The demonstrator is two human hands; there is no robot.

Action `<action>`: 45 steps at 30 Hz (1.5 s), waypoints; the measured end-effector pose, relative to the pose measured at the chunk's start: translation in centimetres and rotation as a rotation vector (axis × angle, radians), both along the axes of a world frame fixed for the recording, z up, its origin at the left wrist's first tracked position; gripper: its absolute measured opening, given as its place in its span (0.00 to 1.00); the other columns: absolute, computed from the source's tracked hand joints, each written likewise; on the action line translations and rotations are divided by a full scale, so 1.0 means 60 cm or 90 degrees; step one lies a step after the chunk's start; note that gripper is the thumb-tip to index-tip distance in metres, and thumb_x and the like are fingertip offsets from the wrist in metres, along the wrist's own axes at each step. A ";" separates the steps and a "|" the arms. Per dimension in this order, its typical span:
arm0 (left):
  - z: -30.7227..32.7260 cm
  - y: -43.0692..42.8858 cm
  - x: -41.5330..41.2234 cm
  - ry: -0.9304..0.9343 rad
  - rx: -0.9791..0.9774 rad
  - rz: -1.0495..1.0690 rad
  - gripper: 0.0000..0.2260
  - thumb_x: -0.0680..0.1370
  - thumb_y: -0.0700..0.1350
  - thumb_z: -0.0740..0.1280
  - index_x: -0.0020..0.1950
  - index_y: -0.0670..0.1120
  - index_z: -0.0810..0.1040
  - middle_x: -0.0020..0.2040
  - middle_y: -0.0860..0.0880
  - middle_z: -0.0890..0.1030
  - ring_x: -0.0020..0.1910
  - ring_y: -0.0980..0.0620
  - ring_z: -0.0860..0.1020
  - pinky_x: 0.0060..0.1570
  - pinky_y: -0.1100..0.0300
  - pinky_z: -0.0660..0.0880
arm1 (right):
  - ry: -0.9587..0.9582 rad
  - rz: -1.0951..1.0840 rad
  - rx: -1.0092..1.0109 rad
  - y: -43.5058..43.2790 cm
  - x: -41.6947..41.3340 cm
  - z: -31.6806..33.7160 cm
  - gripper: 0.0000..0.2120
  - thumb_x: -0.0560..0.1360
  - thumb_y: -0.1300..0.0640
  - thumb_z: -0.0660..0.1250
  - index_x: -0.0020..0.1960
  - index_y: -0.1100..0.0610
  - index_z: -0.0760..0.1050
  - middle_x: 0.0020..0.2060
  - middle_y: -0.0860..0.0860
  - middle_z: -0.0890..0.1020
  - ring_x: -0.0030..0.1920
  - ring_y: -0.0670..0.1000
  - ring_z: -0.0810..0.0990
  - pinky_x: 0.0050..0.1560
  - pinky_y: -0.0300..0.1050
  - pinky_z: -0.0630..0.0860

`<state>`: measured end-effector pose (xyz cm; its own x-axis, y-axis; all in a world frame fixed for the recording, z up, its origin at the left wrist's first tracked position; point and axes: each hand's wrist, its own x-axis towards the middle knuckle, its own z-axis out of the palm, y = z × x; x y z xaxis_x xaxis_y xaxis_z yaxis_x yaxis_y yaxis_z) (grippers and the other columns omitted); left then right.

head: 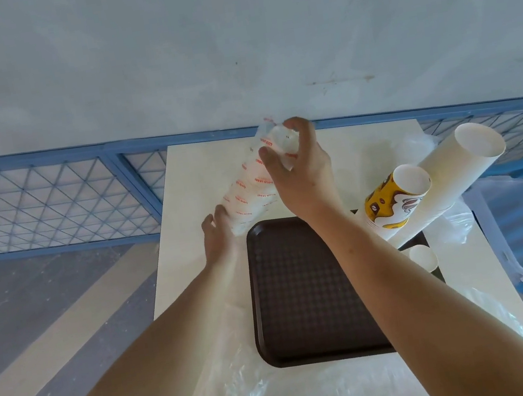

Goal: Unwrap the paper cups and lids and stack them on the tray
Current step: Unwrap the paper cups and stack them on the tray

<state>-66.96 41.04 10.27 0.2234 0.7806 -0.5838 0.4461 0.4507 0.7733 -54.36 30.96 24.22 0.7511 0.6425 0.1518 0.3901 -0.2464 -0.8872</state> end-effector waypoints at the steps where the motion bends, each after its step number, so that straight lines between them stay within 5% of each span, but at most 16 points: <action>1: 0.009 -0.013 -0.002 0.011 0.009 -0.014 0.19 0.80 0.57 0.58 0.68 0.51 0.73 0.59 0.46 0.82 0.50 0.46 0.81 0.46 0.55 0.80 | -0.020 0.016 0.003 -0.010 -0.010 0.013 0.21 0.81 0.49 0.68 0.70 0.52 0.65 0.57 0.52 0.79 0.47 0.44 0.79 0.36 0.24 0.73; 3: 0.028 -0.052 -0.013 -0.001 -0.005 -0.025 0.11 0.83 0.49 0.57 0.59 0.51 0.77 0.52 0.46 0.83 0.43 0.47 0.82 0.38 0.56 0.81 | -0.084 0.056 -0.006 -0.033 -0.030 0.035 0.24 0.80 0.51 0.70 0.71 0.55 0.65 0.54 0.51 0.76 0.46 0.47 0.77 0.38 0.22 0.70; 5: 0.042 -0.099 -0.027 -0.084 -0.114 0.009 0.12 0.84 0.50 0.56 0.56 0.53 0.80 0.54 0.47 0.84 0.50 0.48 0.83 0.51 0.51 0.85 | -0.124 0.098 -0.062 -0.062 -0.046 0.045 0.27 0.80 0.51 0.71 0.72 0.56 0.63 0.54 0.49 0.74 0.48 0.50 0.74 0.38 0.20 0.68; 7: 0.035 -0.137 -0.041 -0.131 -0.218 0.041 0.12 0.84 0.50 0.58 0.58 0.50 0.81 0.56 0.46 0.84 0.53 0.47 0.83 0.57 0.48 0.84 | -0.137 0.125 -0.127 -0.097 -0.057 0.048 0.28 0.80 0.48 0.71 0.73 0.55 0.63 0.56 0.49 0.74 0.50 0.48 0.73 0.39 0.20 0.68; 12: 0.014 -0.198 -0.064 -0.137 -0.362 0.057 0.13 0.83 0.49 0.66 0.65 0.45 0.80 0.61 0.41 0.83 0.58 0.41 0.84 0.51 0.47 0.85 | -0.171 0.143 -0.149 -0.190 -0.078 0.030 0.26 0.78 0.48 0.73 0.70 0.53 0.66 0.55 0.43 0.73 0.48 0.44 0.73 0.45 0.34 0.71; 16: 0.025 -0.237 -0.078 -0.201 -0.385 0.004 0.13 0.83 0.48 0.69 0.66 0.45 0.81 0.62 0.39 0.83 0.60 0.42 0.84 0.60 0.46 0.82 | -0.121 0.176 -0.151 -0.252 -0.086 -0.001 0.26 0.76 0.51 0.74 0.68 0.49 0.64 0.53 0.42 0.75 0.49 0.41 0.73 0.46 0.25 0.69; 22: 0.130 -0.289 -0.082 -0.193 -0.214 -0.117 0.12 0.83 0.58 0.63 0.63 0.57 0.81 0.63 0.49 0.83 0.60 0.50 0.83 0.63 0.48 0.80 | -0.055 0.158 -0.108 -0.299 -0.077 -0.004 0.25 0.77 0.53 0.75 0.70 0.53 0.69 0.54 0.33 0.73 0.55 0.28 0.72 0.50 0.22 0.68; 26: 0.208 -0.316 -0.080 -0.240 -0.060 -0.173 0.18 0.78 0.65 0.64 0.66 0.63 0.80 0.64 0.59 0.82 0.63 0.56 0.81 0.57 0.52 0.81 | 0.031 0.190 -0.129 -0.311 -0.067 0.017 0.20 0.83 0.48 0.66 0.74 0.51 0.71 0.60 0.43 0.75 0.57 0.40 0.73 0.57 0.35 0.69; 29: 0.243 -0.310 -0.062 -0.213 0.040 -0.156 0.06 0.83 0.50 0.68 0.56 0.62 0.79 0.56 0.60 0.83 0.63 0.55 0.79 0.50 0.60 0.79 | 0.063 0.172 -0.195 -0.314 -0.064 0.028 0.21 0.86 0.47 0.58 0.77 0.51 0.70 0.64 0.49 0.76 0.64 0.50 0.74 0.60 0.40 0.67; 34: 0.270 -0.296 -0.052 -0.068 0.186 -0.239 0.07 0.80 0.56 0.70 0.52 0.57 0.86 0.50 0.55 0.87 0.53 0.52 0.85 0.58 0.45 0.83 | 0.108 0.163 -0.326 -0.310 -0.059 0.035 0.19 0.85 0.47 0.57 0.68 0.59 0.72 0.52 0.58 0.82 0.53 0.62 0.83 0.54 0.56 0.81; 39: 0.274 -0.304 -0.042 0.044 0.372 -0.228 0.09 0.78 0.51 0.73 0.44 0.47 0.88 0.39 0.52 0.86 0.41 0.51 0.85 0.49 0.46 0.84 | 0.110 0.138 -0.315 -0.301 -0.041 0.057 0.14 0.82 0.52 0.65 0.60 0.61 0.71 0.45 0.52 0.77 0.41 0.49 0.75 0.36 0.45 0.70; 45: 0.292 -0.314 -0.026 0.103 0.514 -0.214 0.04 0.76 0.46 0.77 0.47 0.46 0.88 0.45 0.52 0.87 0.42 0.55 0.83 0.43 0.59 0.81 | 0.019 0.154 -0.283 -0.299 -0.021 0.076 0.06 0.79 0.60 0.68 0.54 0.57 0.72 0.44 0.49 0.75 0.42 0.51 0.75 0.32 0.40 0.67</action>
<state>-68.54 22.18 27.82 0.4775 0.8757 0.0715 0.5880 -0.3790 0.7146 -55.60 13.01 28.76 0.5730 0.7960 -0.1952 0.4585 -0.5087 -0.7287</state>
